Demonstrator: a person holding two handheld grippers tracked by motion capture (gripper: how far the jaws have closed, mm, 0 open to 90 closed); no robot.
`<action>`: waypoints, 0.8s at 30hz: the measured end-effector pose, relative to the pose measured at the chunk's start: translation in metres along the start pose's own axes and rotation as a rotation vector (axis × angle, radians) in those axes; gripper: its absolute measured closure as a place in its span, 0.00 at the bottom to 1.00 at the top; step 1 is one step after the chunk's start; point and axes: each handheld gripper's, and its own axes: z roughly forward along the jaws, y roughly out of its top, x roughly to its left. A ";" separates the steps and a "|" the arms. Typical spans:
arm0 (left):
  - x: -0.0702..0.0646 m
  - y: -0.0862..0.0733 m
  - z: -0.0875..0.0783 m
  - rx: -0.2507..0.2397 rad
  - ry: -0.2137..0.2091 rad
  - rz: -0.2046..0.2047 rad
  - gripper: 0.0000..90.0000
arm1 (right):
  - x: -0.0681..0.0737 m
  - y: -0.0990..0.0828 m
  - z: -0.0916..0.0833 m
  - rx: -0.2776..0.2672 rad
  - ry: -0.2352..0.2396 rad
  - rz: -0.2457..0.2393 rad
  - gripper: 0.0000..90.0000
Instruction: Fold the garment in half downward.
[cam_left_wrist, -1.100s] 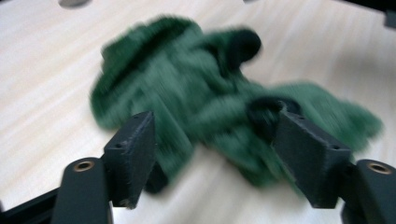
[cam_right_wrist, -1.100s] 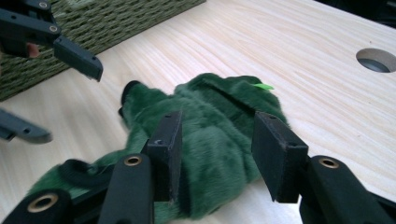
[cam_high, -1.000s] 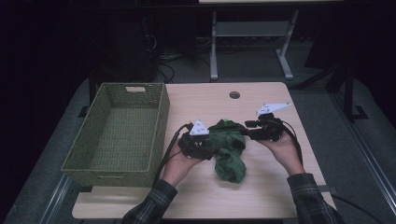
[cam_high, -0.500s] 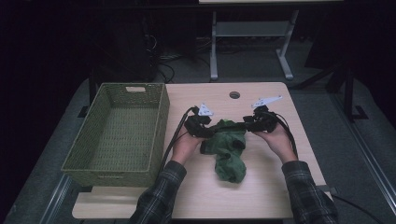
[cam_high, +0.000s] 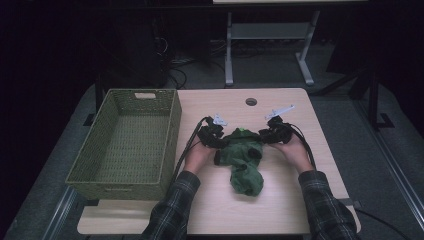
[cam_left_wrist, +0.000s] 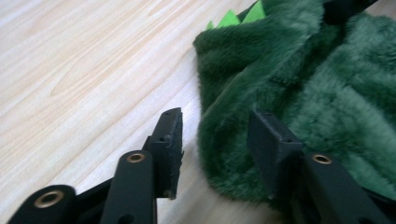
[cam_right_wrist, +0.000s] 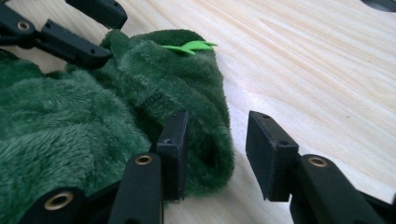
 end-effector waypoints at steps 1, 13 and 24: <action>0.001 -0.001 0.001 0.002 -0.003 -0.002 0.65 | 0.001 0.000 0.002 0.007 -0.001 -0.006 0.69; 0.001 -0.003 0.007 0.006 -0.031 -0.017 0.95 | 0.002 -0.001 0.005 0.012 0.009 0.007 0.94; 0.001 0.023 -0.017 -0.081 -0.034 -0.028 0.98 | -0.003 0.006 -0.015 -0.066 0.003 0.068 0.97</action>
